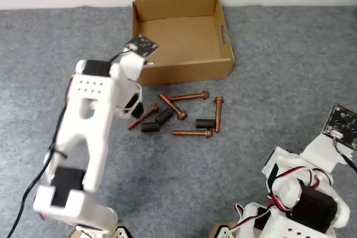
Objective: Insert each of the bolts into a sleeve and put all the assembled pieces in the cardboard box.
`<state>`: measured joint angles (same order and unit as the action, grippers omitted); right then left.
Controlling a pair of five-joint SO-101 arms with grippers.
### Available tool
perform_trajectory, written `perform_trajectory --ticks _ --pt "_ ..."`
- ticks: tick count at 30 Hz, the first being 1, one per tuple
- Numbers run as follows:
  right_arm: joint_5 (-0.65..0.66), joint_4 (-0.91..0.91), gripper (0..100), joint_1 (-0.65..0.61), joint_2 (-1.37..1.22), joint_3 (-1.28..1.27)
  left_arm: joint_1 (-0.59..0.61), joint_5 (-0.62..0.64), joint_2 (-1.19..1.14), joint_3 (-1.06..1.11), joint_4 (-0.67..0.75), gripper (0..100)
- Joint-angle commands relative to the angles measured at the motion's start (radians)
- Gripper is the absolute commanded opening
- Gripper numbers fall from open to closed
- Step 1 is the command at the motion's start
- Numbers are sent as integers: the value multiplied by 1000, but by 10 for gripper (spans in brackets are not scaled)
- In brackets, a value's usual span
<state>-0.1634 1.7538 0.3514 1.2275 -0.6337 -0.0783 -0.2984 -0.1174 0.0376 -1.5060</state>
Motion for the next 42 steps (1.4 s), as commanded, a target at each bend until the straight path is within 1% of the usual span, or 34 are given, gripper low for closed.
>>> perform_trajectory --ticks 1,5,16,20,27,30,34,37,42 --pt "-14 30 8 18 8 5 -14 -60 -109 -166 -20 158" --pt "-14 30 8 18 8 5 -37 -101 -245 -271 -21 158" --pt "-14 30 8 19 12 5 -40 -104 -539 -493 -21 163" --pt "-14 30 8 19 8 5 -40 -104 -634 -578 -58 163" --pt "-14 30 8 19 8 5 -51 -104 -783 -768 -169 163" --pt "-14 30 8 19 8 5 -71 -104 -810 -862 -245 163" --pt "-14 30 8 19 10 5 -74 -100 -763 -905 -249 163" --pt "-14 30 8 19 10 5 -77 -100 -707 -888 -249 163" --pt "-14 30 8 19 12 5 -86 -104 -666 -780 -247 163"
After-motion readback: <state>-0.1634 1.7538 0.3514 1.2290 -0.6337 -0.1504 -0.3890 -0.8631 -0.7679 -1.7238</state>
